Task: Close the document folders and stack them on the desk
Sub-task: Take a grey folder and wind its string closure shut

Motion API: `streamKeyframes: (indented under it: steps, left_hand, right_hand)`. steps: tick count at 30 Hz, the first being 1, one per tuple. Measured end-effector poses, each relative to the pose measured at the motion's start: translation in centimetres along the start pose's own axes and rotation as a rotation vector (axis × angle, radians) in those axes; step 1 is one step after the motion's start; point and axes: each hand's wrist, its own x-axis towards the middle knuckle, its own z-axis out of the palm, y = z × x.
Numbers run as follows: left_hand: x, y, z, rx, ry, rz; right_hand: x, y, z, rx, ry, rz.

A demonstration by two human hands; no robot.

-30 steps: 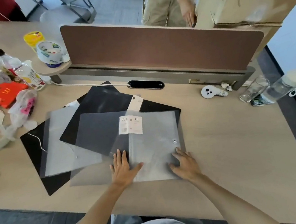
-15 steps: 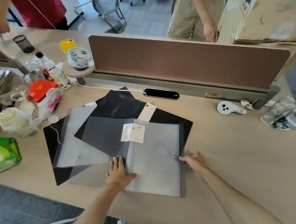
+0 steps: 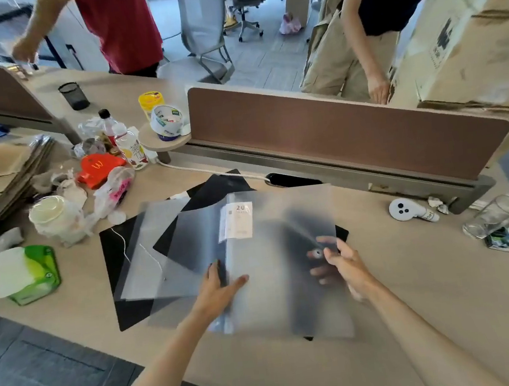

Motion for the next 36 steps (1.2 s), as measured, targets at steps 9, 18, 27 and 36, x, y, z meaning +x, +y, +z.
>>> streamKeyframes:
  steps: [9, 18, 27, 36]
  left_hand:
    - [-3.4, 9.6, -3.2, -0.501, 0.039, 0.254]
    - [-4.2, 11.2, -3.5, -0.665, 0.105, 0.281]
    - [-3.3, 7.5, -4.1, -0.738, 0.009, 0.155]
    - [1.0, 1.9, -2.4, -0.427, 0.134, 0.023]
  right_hand:
    - [-0.4, -7.2, 0.7, 0.02, 0.017, -0.263]
    - [-0.1, -8.9, 0.5, -0.444, 0.159, -0.365]
    - [-0.4, -6.0, 0.6, -0.262, -0.017, -0.154]
    - [2.0, -3.0, 1.6, -0.686, -0.091, -0.022]
